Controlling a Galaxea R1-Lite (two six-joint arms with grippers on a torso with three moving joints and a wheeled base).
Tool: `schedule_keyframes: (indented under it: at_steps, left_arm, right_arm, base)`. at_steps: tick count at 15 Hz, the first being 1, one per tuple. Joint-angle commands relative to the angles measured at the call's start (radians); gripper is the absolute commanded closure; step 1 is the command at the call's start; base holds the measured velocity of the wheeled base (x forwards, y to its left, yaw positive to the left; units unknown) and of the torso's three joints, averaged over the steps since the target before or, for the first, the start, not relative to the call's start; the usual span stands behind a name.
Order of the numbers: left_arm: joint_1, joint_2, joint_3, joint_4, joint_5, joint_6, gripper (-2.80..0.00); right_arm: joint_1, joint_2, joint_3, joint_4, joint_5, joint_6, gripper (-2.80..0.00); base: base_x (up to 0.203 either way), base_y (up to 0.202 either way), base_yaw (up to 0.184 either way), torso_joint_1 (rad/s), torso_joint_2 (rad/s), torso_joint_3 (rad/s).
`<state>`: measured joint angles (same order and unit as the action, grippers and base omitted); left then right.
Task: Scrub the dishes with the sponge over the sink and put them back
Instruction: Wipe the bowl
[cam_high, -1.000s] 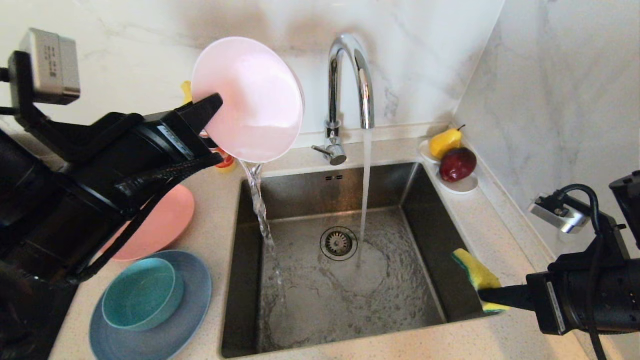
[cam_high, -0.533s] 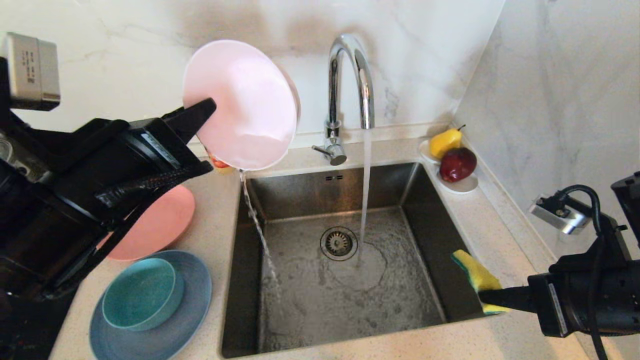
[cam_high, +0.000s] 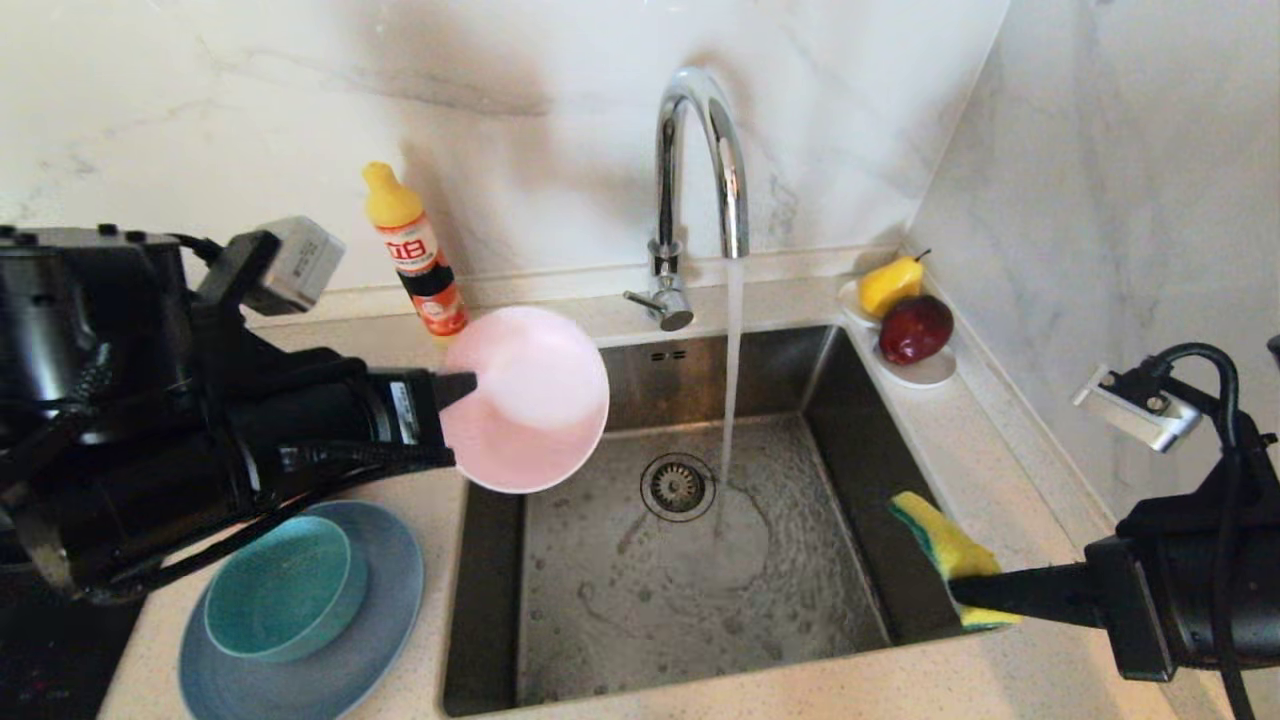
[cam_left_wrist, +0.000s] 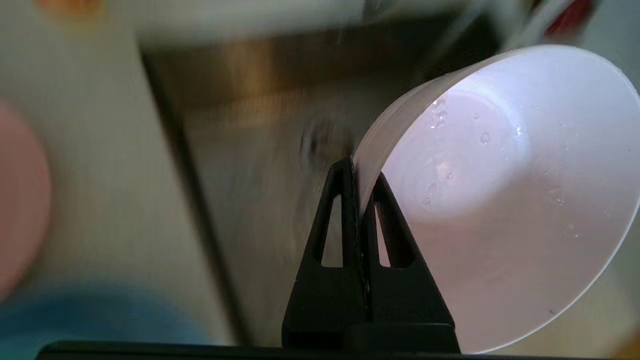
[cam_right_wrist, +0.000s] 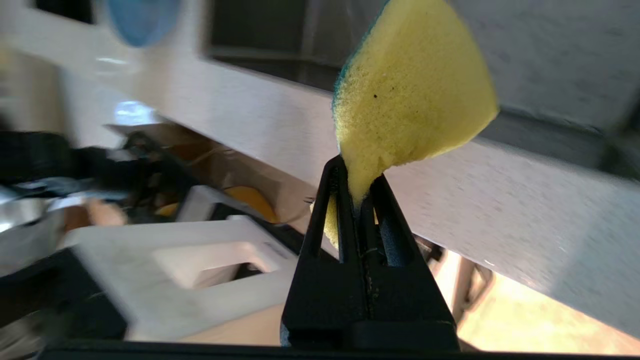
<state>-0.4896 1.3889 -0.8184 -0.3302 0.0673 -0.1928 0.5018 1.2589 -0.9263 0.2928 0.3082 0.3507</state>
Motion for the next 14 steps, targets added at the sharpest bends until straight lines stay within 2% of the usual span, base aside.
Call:
schedule_keyframes:
  at_steps: [1,3,5,7,9,12,14]
  left_arm:
    - [-0.002,0.009,-0.027,0.154,-0.006,0.000,0.00]
    - [-0.038,0.013,-0.010,0.160,0.000,0.002,0.00]
    - [-0.091,0.029,0.030,0.154,0.014,0.005,0.00]
    - [-0.152,0.090,0.038,0.140,0.114,0.003,0.00]
    - [-0.212,0.163,0.031,0.092,0.229,-0.001,0.00]
    - [-0.271,0.259,0.026,-0.131,0.427,0.004,0.00]
    - [-0.312,0.290,0.023,-0.239,0.521,0.021,0.00]
  right_arm:
    - [0.013,0.006,-0.032,0.002,0.029,0.012,0.00]
    - [0.048,0.014,-0.085,0.011,0.085,0.051,0.00]
    - [0.119,0.036,-0.101,0.024,0.101,0.065,0.00]
    - [0.178,0.081,-0.118,0.021,0.101,0.069,0.00]
    - [0.190,0.118,-0.165,0.026,0.101,0.070,0.00]
    - [0.208,0.171,-0.222,0.031,0.100,0.069,0.00]
    - [0.220,0.216,-0.291,0.044,0.098,0.069,0.00]
  base:
    - [0.000,0.000,0.000,0.000,0.00,0.000]
    - [0.000,0.000,0.000,0.000,0.00,0.000]
    - [0.000,0.000,0.000,0.000,0.00,0.000]
    - [0.000,0.000,0.000,0.000,0.00,0.000]
    - [0.000,0.000,0.000,0.000,0.00,0.000]
    - [0.000,0.000,0.000,0.000,0.00,0.000]
    - [0.000,0.000,0.000,0.000,0.00,0.000]
